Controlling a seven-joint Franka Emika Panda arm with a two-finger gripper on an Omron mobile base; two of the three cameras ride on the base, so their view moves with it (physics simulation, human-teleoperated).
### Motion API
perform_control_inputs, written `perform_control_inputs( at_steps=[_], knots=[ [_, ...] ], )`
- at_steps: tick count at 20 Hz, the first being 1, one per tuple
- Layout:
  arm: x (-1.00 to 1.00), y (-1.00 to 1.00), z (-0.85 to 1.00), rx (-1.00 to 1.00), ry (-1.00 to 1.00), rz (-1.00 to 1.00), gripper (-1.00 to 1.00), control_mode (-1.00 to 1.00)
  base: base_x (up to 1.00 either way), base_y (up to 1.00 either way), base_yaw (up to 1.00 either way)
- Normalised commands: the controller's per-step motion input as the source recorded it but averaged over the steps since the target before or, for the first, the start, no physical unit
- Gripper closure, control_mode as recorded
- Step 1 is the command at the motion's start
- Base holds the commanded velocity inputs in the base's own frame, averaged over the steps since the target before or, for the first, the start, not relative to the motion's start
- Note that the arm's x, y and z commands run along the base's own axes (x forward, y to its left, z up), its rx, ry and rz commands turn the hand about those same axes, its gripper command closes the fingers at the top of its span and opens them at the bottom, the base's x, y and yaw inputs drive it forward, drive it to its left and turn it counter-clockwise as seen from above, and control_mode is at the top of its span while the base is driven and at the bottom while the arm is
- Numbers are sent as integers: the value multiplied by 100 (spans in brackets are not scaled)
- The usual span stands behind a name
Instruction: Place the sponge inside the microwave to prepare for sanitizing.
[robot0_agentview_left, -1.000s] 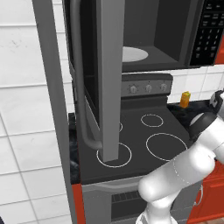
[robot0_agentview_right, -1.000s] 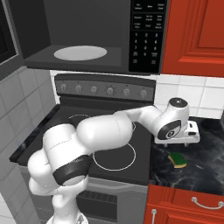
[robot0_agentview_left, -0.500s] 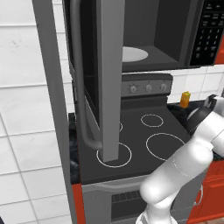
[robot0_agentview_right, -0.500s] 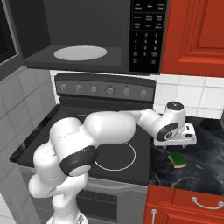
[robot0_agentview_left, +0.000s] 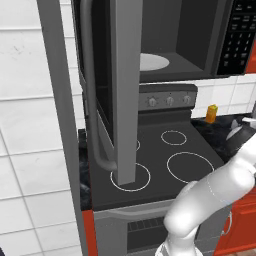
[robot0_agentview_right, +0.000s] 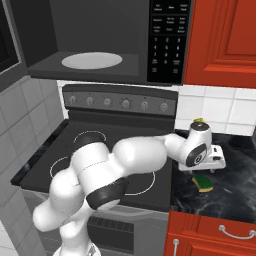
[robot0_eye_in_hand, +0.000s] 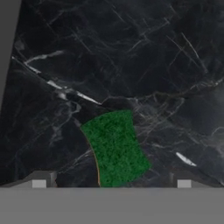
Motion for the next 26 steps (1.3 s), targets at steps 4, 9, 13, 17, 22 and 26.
perform_control_inputs(
  at_steps=[4, 9, 13, 17, 22, 26],
  knots=[
    [0, -18, -1, 0, 1, 0, -100, -100, 0, 0, 0],
    [0, 0, -8, 0, 0, 0, -100, -100, 0, 0, 0],
    [0, 0, -18, 4, 0, 0, -100, -100, 0, 0, 0],
    [0, 0, -23, 5, 0, 0, -100, -100, 0, 0, 0],
    [0, 0, -10, 5, 0, 1, -100, -100, 0, 0, 0],
    [0, 0, -10, 1, -6, 2, -100, -100, 0, 0, 0]
  ],
)
